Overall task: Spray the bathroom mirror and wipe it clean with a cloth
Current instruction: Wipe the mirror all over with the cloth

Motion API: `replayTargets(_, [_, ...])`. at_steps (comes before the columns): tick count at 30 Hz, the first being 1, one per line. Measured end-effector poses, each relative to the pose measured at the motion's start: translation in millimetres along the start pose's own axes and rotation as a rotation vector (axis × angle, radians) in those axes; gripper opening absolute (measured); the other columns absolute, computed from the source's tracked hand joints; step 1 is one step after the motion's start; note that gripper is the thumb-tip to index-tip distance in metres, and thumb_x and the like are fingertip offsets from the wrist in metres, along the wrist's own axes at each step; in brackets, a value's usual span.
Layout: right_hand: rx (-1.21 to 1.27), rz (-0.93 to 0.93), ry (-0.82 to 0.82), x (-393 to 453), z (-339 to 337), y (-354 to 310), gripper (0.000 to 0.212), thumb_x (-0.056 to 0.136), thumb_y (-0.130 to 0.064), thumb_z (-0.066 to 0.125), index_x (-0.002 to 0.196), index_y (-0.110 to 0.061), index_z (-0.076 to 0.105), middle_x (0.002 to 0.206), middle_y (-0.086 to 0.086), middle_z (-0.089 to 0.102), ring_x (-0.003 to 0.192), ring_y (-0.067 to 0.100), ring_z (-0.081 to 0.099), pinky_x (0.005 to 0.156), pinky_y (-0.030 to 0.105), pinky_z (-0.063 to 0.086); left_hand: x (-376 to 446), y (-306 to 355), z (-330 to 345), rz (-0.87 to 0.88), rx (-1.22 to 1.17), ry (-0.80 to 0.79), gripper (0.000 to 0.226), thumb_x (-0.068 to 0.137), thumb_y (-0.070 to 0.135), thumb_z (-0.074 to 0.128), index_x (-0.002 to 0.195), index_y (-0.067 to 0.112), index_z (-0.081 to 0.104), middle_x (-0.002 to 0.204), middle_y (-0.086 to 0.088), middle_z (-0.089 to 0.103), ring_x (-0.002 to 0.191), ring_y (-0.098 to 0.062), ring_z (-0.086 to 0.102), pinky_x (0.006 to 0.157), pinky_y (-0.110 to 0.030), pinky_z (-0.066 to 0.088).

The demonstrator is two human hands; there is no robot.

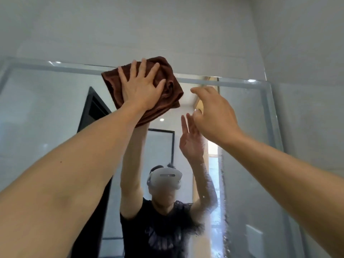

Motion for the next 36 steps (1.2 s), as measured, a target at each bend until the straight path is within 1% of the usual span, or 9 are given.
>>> replayTargets(3, [-0.076,0.019,-0.037,-4.0,-16.1,20.7,0.057,0.092,-0.011,0.053,0.147,-0.022,0.042,0.150,-0.002,0.043,0.131,0.022,0.046,0.101,0.035,0.041,-3.7,33.5,3.1,-0.174,-0.031,-0.010,0.066,0.097,0.062,0.014,0.158,0.035,0.014,0.168,-0.008,0.005,0.153,-0.035,-0.001,0.117,-0.066,-0.004])
replayTargets(5, [-0.118,0.040,-0.048,-6.3,-27.5,37.1,0.056,0.091,-0.010,0.052,0.146,-0.019,0.044,0.147,0.002,0.045,0.131,0.024,0.046,0.103,0.037,0.040,-7.6,67.9,5.4,-0.166,-0.058,-0.018,0.067,0.098,0.061,0.015,0.159,0.033,0.013,0.167,-0.011,0.004,0.153,-0.038,-0.003,0.117,-0.067,-0.004])
replayTargets(11, [-0.169,0.154,-0.009,-22.9,-45.4,72.6,0.046,0.088,-0.012,0.048,0.133,-0.015,0.054,0.131,0.007,0.054,0.117,0.030,0.053,0.094,0.041,0.046,-53.1,176.6,13.3,0.272,-0.082,-0.051,0.067,0.097,0.065,0.015,0.158,0.037,0.012,0.168,-0.007,0.002,0.154,-0.034,-0.005,0.118,-0.065,-0.005])
replayTargets(15, [-0.209,0.296,-0.029,-44.0,-47.7,90.8,0.040,0.084,-0.010,0.054,0.123,-0.013,0.057,0.121,0.007,0.055,0.108,0.029,0.056,0.078,0.033,0.043,-108.5,192.4,21.0,0.607,-0.077,-0.057,0.068,0.094,0.065,0.010,0.157,0.039,0.011,0.168,-0.006,0.005,0.154,-0.032,-0.003,0.119,-0.063,-0.003])
replayTargets(18, [-0.268,0.374,-0.074,-57.4,-57.4,102.7,0.039,0.086,-0.009,0.055,0.125,-0.011,0.056,0.126,0.009,0.054,0.113,0.031,0.055,0.082,0.035,0.043,-109.8,185.5,24.6,0.773,-0.075,-0.052,0.066,0.096,0.066,0.016,0.156,0.039,0.019,0.167,-0.003,0.011,0.155,-0.029,0.002,0.121,-0.060,-0.003])
replayTargets(24, [-0.364,0.436,-0.164,-57.4,-91.1,122.1,0.043,0.090,-0.014,0.059,0.132,-0.008,0.053,0.136,0.013,0.049,0.121,0.037,0.051,0.094,0.040,0.044,-50.0,218.6,19.7,0.591,-0.095,-0.064,0.065,0.096,0.066,0.018,0.156,0.041,0.018,0.168,0.000,0.010,0.155,-0.027,0.002,0.121,-0.060,-0.003])
replayTargets(30, [-0.382,0.379,-0.145,-45.8,-109.1,127.6,0.043,0.092,-0.006,0.054,0.135,-0.007,0.051,0.137,0.016,0.048,0.123,0.036,0.050,0.099,0.042,0.043,-22.0,274.9,16.4,0.430,-0.136,-0.119,0.064,0.099,0.060,0.019,0.158,0.036,0.012,0.168,-0.005,0.001,0.154,-0.033,-0.006,0.118,-0.065,-0.009])
replayTargets(33, [-0.370,0.332,-0.123,-42.3,-107.2,124.2,0.044,0.091,-0.003,0.052,0.135,-0.007,0.051,0.137,0.017,0.049,0.124,0.035,0.049,0.098,0.039,0.043,-14.7,290.4,17.2,0.451,-0.142,-0.143,0.061,0.101,0.054,0.019,0.159,0.035,0.010,0.168,-0.005,-0.001,0.154,-0.034,-0.008,0.117,-0.066,-0.010])
replayTargets(36, [-0.356,0.305,-0.103,-44.8,-100.6,121.6,0.042,0.090,0.000,0.051,0.131,-0.007,0.054,0.131,0.015,0.052,0.117,0.033,0.052,0.086,0.034,0.042,-21.0,296.6,17.6,0.578,-0.142,-0.177,0.059,0.102,0.051,0.019,0.158,0.035,0.013,0.168,-0.004,-0.001,0.153,-0.033,-0.010,0.117,-0.065,-0.012])
Point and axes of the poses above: each hand's wrist, its own x-axis towards the middle knuckle, its own z-axis out of the palm, y = z × x, the point moved 2 cm from there along x, towards the middle knuckle
